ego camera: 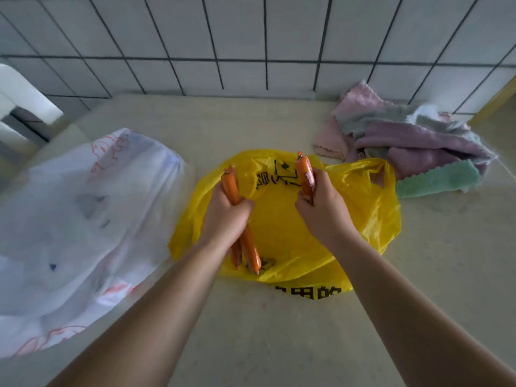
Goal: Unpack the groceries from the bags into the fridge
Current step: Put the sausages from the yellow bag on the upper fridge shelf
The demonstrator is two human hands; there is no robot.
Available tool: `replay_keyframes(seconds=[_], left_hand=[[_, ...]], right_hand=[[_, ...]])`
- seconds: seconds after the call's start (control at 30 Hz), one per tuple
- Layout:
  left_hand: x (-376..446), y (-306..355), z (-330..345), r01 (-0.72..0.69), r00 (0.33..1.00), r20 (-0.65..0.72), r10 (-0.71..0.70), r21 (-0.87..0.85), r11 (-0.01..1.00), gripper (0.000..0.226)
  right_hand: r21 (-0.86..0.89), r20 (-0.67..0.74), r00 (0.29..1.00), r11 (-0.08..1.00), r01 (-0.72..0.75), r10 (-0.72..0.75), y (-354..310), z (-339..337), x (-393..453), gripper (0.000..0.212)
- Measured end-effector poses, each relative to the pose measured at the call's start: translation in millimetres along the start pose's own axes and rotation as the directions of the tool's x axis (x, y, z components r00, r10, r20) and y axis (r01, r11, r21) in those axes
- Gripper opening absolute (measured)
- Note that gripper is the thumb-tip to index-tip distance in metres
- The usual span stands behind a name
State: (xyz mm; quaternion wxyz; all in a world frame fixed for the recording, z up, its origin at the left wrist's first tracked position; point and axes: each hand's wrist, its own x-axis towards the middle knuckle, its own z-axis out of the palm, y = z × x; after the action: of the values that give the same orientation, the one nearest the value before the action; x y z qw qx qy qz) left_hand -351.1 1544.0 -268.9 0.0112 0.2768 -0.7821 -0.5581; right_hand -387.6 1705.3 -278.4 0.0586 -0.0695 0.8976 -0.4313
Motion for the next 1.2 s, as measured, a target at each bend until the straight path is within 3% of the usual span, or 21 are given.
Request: replay_keyframes(seconds=[0.13,0.3,0.47,0.63,0.97,1.2], left_hand=[[-34.6,-10.5,-43.4,0.019,0.999,-0.04,-0.023,-0.076,0.997,0.043],[-78.6,-43.9,-102.7,0.084,0.982,-0.152,-0.114,-0.19,0.978,0.027],[-115.8,-89.2,-157.8,0.124,0.938,-0.268,-0.219,-0.333,0.935,0.038],[-164.8,-136.5,-230.0,0.124,0.895,-0.36,-0.262,-0.363,0.923,0.033],[-270.6,-252.6,-432.6,0.065,0.819,-0.484,-0.309,-0.456,0.887,0.035],[-328.9,-328.3,-552.1,0.124,0.716,-0.576,-0.395,-0.451,0.884,0.031]], right_hand=[[0.152,0.058,0.998,0.988,0.026,-0.035,-38.3,16.6,-16.9,0.033],[0.337,0.26,0.965,0.939,-0.071,-0.02,-81.6,62.9,-62.8,0.026],[0.33,0.435,0.9,0.935,-0.131,-0.028,-115.8,119.0,-113.9,0.036],[0.276,0.533,0.844,0.956,-0.099,-0.066,-162.4,175.9,-166.7,0.04],[0.337,0.661,0.724,0.94,-0.049,-0.199,-282.8,343.3,-318.2,0.035],[0.344,0.78,0.569,0.938,-0.044,-0.26,-355.8,449.4,-405.8,0.033]])
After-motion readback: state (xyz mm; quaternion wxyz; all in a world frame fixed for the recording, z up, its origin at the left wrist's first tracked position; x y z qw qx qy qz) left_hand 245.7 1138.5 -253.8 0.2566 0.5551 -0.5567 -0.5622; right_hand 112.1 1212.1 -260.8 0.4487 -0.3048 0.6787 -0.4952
